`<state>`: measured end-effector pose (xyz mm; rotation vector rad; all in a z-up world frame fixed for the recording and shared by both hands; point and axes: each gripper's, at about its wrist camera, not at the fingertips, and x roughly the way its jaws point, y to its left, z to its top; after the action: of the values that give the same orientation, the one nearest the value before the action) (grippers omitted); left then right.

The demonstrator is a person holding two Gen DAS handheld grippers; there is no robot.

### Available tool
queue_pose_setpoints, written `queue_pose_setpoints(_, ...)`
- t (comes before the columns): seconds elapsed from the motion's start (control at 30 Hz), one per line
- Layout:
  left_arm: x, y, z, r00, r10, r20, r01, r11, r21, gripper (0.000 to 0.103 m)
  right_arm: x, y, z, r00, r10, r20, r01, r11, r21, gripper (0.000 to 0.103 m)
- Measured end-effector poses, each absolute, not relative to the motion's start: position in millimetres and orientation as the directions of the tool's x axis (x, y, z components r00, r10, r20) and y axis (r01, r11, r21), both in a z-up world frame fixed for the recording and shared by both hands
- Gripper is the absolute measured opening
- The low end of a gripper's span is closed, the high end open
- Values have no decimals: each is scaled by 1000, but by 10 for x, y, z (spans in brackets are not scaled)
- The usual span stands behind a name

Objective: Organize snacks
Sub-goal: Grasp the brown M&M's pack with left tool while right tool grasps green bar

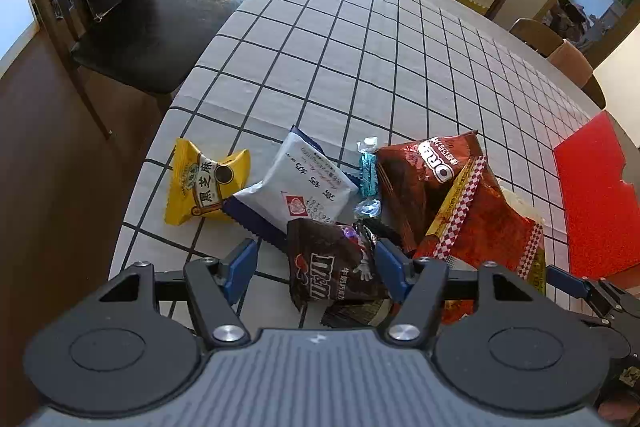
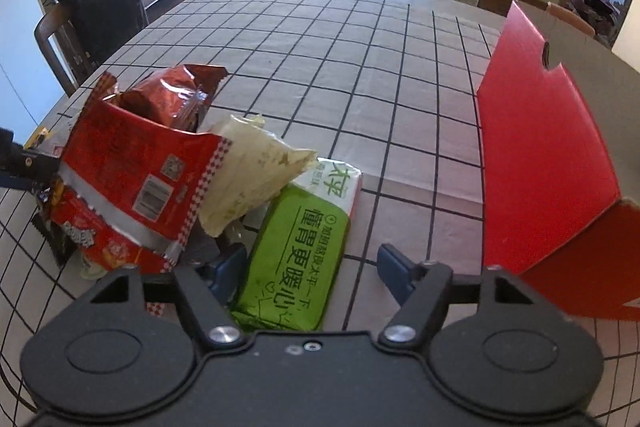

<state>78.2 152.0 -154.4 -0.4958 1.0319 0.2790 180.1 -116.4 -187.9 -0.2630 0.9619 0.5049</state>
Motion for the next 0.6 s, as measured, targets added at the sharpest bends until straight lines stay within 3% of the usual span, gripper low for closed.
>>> queue_pose_setpoints(0.17, 794, 1515, -1558, 493, -31, -870, -449, 847, -285, 52, 1799, -1184, -1872, 496, 284, -820, -495, 869, 2, 54)
queue_pose_setpoints(0.3, 792, 1505, -1552, 493, -39, -869, -449, 844, -293, 35, 1776, -1219, -1866, 509, 284, -812, -484, 875, 3, 42)
queue_pose_setpoints(0.6, 718, 1488, -1546, 485, -34, -874, -462, 839, -289, 25, 1702, -1373, -1826, 498, 285, -819, -440, 897, 45, 42)
